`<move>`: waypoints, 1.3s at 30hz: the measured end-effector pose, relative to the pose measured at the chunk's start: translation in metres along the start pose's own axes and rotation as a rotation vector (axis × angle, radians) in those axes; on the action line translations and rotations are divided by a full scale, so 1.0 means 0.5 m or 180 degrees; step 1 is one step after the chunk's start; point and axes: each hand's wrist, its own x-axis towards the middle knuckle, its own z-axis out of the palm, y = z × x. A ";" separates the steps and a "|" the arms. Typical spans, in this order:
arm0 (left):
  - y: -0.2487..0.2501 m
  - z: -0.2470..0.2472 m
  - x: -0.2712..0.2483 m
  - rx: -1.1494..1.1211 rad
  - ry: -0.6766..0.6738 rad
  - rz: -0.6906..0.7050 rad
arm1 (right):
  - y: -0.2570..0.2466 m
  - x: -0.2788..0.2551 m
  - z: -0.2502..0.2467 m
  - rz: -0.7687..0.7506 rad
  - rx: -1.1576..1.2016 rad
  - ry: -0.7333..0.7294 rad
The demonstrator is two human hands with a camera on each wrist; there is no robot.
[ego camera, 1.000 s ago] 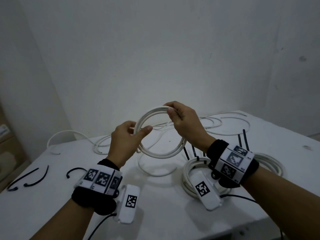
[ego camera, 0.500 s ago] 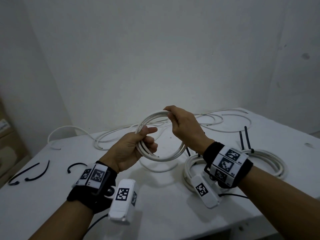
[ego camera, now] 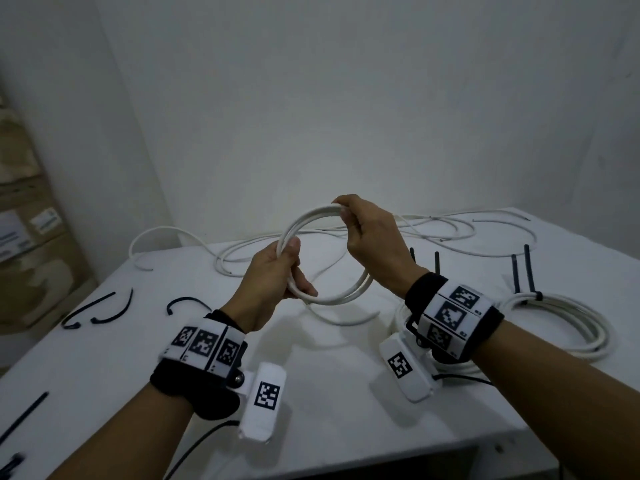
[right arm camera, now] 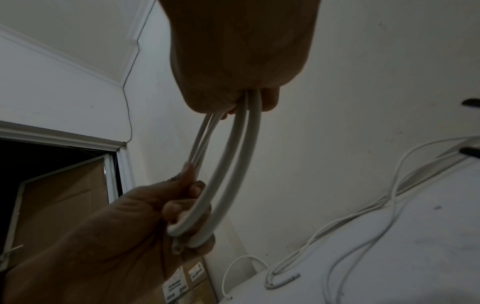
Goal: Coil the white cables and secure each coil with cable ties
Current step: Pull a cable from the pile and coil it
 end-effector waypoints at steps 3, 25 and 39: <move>-0.007 -0.022 -0.007 -0.0172 0.0177 0.0053 | -0.015 0.001 0.027 0.0241 0.0215 -0.0137; -0.048 -0.250 -0.124 -0.1023 0.0093 0.0044 | -0.137 0.033 0.187 0.0750 0.1082 -0.0055; -0.087 -0.231 -0.120 -0.0333 0.0624 -0.0112 | -0.149 -0.009 0.204 0.0425 0.1067 -0.0289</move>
